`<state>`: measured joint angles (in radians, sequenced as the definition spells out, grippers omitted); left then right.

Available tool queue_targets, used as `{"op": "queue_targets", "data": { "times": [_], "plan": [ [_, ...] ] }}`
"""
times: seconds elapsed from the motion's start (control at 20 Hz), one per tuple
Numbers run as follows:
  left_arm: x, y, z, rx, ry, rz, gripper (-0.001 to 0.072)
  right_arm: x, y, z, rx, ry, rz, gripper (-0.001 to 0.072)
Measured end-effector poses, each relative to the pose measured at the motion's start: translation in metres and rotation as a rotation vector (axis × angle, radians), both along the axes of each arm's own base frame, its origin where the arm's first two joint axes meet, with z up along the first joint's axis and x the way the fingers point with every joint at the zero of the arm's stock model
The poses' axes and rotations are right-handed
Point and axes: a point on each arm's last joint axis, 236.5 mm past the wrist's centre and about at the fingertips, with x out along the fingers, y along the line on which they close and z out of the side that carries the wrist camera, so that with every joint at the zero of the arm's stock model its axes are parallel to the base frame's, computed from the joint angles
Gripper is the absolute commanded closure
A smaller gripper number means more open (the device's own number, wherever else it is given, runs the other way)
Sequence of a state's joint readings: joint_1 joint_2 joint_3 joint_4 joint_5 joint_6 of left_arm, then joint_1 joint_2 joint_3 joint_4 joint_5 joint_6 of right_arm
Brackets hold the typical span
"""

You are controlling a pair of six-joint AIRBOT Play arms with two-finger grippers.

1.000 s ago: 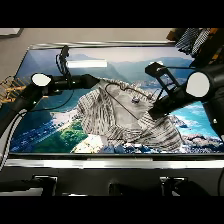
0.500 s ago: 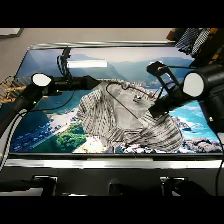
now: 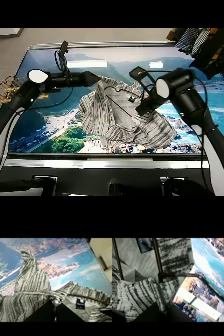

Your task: Fold the clothes and pants, and hang the long-sleeved shirts on hangers.

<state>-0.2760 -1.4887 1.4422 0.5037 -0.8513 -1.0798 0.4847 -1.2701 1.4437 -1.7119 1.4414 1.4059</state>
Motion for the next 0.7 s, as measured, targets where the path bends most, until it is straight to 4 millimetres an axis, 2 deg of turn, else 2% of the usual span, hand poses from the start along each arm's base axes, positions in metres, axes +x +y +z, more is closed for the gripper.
{"op": "queue_targets", "data": {
  "times": [0.2,0.35,0.5,0.6,0.7],
  "plan": [
    [-0.011,-0.006,0.021,-0.023,0.008,-0.046,0.0688,0.014,0.025,-0.004,0.027,-0.058,0.021,0.0692],
    [-0.029,-0.008,0.053,-0.039,-0.030,-0.092,0.0688,0.020,0.043,-0.008,0.064,-0.079,0.020,0.0692],
    [-0.057,-0.007,0.085,-0.040,-0.062,-0.140,0.0690,0.028,0.057,-0.007,0.109,-0.114,0.022,0.0692],
    [-0.082,-0.007,0.089,0.000,-0.055,-0.175,0.0689,0.033,0.062,-0.002,0.128,-0.142,0.023,0.0692],
    [-0.106,-0.008,0.074,0.047,-0.009,-0.195,0.0689,0.037,0.063,0.008,0.138,-0.170,0.022,0.0692]
  ]
}}
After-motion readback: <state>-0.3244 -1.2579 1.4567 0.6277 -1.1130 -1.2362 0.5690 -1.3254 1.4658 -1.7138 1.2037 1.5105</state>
